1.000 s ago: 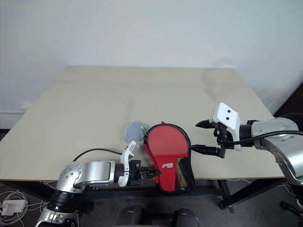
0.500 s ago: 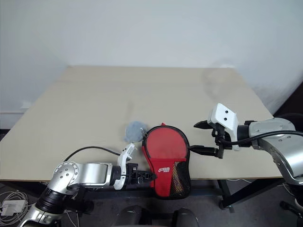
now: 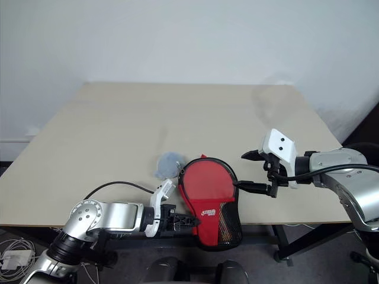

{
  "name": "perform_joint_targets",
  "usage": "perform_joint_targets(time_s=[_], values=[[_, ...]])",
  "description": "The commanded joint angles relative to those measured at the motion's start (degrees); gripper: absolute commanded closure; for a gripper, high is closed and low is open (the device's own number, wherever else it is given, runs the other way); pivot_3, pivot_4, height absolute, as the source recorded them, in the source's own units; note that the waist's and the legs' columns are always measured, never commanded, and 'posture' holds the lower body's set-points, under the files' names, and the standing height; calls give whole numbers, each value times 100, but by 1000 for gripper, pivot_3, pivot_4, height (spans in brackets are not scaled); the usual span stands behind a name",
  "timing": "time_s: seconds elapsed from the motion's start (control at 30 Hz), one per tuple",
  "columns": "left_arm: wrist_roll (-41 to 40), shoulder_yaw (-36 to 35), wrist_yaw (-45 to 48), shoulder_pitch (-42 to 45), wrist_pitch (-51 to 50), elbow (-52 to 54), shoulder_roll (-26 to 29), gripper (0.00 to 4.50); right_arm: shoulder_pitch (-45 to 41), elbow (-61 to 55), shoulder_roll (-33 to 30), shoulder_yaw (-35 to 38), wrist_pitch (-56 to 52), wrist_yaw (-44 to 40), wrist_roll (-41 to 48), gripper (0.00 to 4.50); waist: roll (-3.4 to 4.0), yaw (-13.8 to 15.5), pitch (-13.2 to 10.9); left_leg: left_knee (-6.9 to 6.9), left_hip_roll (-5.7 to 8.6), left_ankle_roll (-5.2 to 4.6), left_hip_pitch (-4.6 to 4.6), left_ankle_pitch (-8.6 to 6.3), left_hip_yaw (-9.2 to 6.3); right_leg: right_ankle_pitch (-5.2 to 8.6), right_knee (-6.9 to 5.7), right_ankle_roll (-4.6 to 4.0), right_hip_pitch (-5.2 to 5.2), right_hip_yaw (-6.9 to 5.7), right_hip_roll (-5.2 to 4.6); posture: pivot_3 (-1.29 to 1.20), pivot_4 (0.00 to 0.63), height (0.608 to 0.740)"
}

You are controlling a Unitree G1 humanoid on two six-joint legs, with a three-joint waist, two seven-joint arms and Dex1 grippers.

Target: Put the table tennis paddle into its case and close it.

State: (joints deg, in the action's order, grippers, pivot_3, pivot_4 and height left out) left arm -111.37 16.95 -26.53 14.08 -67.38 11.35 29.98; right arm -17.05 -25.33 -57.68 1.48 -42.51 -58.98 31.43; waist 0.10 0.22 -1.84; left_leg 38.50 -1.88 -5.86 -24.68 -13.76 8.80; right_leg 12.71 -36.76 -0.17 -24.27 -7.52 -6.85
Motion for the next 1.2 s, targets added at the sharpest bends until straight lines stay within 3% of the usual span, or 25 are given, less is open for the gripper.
perform_joint_targets(time_s=[0.03, 0.27, 0.37, 0.5, 0.63, 0.77, 0.9, 1.2], values=[[-163, -121, 433, 132, -159, 89, 344, 2347, -96, -95, 3, 100, 26, 4, 39, 0, 0, -1, -1, -1, 0, 0, 0, 0, 0, 0, 0, 0, -1, 0, 0, 0, 0, 706], [-163, -435, 1670, 626, -583, 190, 1469, 18, -147, -34, 17, 42, 39, -40, 33, 0, 1, -1, -15, -10, 3, 1, 0, 1, 2, 0, 1, 0, -5, 0, 1, 0, 0, 706], [64, -744, 2400, 924, -791, 675, 1993, 18, -220, 72, 77, -23, 66, 15, -33, 0, 0, -2, -30, -21, 3, 2, 0, 1, 7, 0, 1, 0, -11, 2, 1, 0, 0, 706], [1691, -1342, 3860, 1217, -383, 918, 2327, 18, -435, 268, 347, -169, 14, 225, -106, 0, 7, -2, -36, -38, 11, 7, 0, 3, 23, 0, 6, 2, -18, 10, 0, 0, 0, 706], [4134, -1383, 5423, 1139, 1329, 924, 2427, 18, -594, 345, 731, -413, -130, 482, -148, 0, 7, -3, -38, -67, 17, 32, 1, 18, 37, 0, 7, 1, -36, 5, -2, 0, 0, 706], [5829, -1299, 6390, 790, 2945, 580, 2149, 18, -681, 390, 1102, -575, -239, 823, -244, 0, 7, -3, -38, -96, 19, 58, -3, 26, 47, -1, 9, -1, -57, 11, -4, 0, 0, 706], [6918, -1273, 7181, 68, 4082, 310, 1985, 0, -722, 539, 1531, -619, -339, 1179, -275, 1260, 2, -26, -38, -127, 22, 73, -15, 34, 66, -1, 9, -1, -95, 29, -7, 0, 0, 706], [7823, -1569, 7463, -489, 4922, -502, 1263, 0, -645, 634, 2235, -984, -400, 1617, -413, 4471, -7, -27, -46, -110, 14, 81, -22, 40, 68, -5, 3, -6, -100, 27, -4, 0, 0, 706]])
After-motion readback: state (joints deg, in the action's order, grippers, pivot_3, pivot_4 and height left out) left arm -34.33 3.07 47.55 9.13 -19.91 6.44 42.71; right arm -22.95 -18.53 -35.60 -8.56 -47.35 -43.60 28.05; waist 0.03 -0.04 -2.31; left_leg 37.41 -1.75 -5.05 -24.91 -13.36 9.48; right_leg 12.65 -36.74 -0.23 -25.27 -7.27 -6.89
